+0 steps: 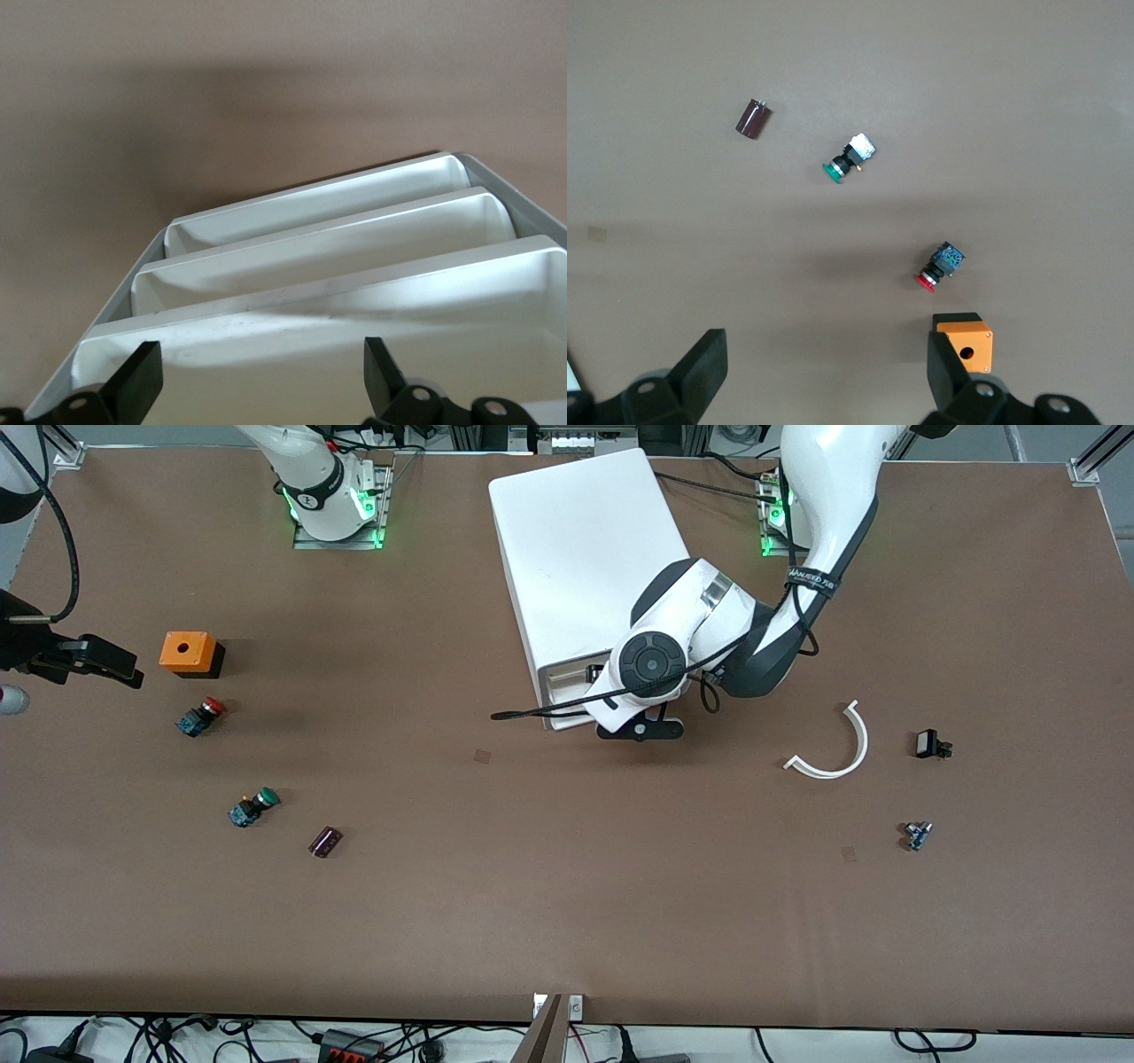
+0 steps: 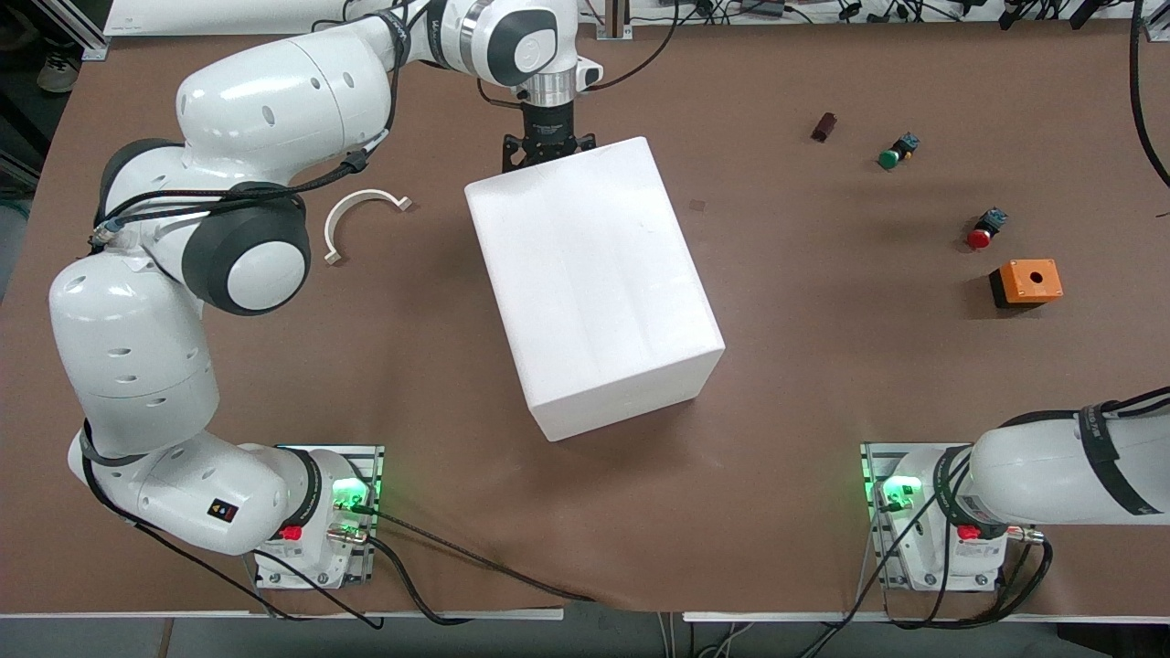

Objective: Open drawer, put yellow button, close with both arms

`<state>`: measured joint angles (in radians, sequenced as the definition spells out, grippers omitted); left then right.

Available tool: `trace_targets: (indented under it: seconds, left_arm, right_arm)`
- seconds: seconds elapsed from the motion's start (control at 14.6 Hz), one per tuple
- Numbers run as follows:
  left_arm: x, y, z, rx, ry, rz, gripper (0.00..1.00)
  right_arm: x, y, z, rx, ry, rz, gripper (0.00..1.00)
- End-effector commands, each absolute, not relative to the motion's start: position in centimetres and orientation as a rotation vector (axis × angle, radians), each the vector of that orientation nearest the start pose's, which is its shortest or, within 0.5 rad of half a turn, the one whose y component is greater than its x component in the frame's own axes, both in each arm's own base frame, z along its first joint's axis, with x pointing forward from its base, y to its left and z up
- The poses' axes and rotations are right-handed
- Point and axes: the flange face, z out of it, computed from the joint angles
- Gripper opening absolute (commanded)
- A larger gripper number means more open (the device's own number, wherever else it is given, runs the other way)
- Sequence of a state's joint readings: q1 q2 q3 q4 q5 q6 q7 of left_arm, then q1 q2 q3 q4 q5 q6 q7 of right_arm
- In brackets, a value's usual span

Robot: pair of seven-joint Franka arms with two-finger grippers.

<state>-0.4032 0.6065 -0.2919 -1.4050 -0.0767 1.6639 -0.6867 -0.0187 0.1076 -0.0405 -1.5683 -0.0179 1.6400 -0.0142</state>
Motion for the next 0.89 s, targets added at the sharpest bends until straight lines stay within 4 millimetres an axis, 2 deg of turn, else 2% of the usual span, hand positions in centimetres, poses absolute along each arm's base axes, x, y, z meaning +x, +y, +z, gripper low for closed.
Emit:
trace_targets:
  seconds: [0.0, 0.07, 0.21, 0.34, 0.48, 0.55, 0.68, 0.82]
  left_arm:
    - [55.9, -38.0, 37.9, -3.078, -0.106, 0.505, 1.00]
    - [57.6, -35.5, 38.9, -3.062, -0.140, 0.429, 1.00]
    - [59.8, -31.5, 40.5, -3.031, -0.194, 0.322, 1.00]
    - [61.3, -28.2, 42.2, -3.004, -0.126, 0.236, 1.00]
    - [62.7, -24.1, 44.3, -3.011, -0.013, 0.190, 1.00]
    - [63.3, -21.9, 45.3, -3.018, 0.011, 0.177, 1.00]
    - [64.2, -17.0, 49.9, -3.039, 0.054, 0.109, 1.00]
    - [64.0, -13.1, 50.6, -3.037, 0.130, 0.217, 1.00]
  right_arm:
    - [58.0, -3.5, 57.1, -3.165, 0.042, 0.048, 1.00]
    - [58.0, -3.6, 57.0, -3.165, 0.042, 0.048, 1.00]
    - [58.0, -3.7, 57.2, -3.168, 0.037, 0.039, 1.00]
    - [58.2, -3.7, 57.1, -3.175, 0.023, 0.012, 1.00]
    - [58.1, -3.7, 57.2, -3.175, 0.016, 0.000, 1.00]
    - [57.9, -3.6, 57.4, -3.176, 0.003, -0.016, 1.00]
    - [57.8, -3.6, 57.2, -3.179, -0.022, -0.021, 1.00]
    - [57.8, -3.7, 57.0, -3.182, -0.023, -0.023, 1.00]
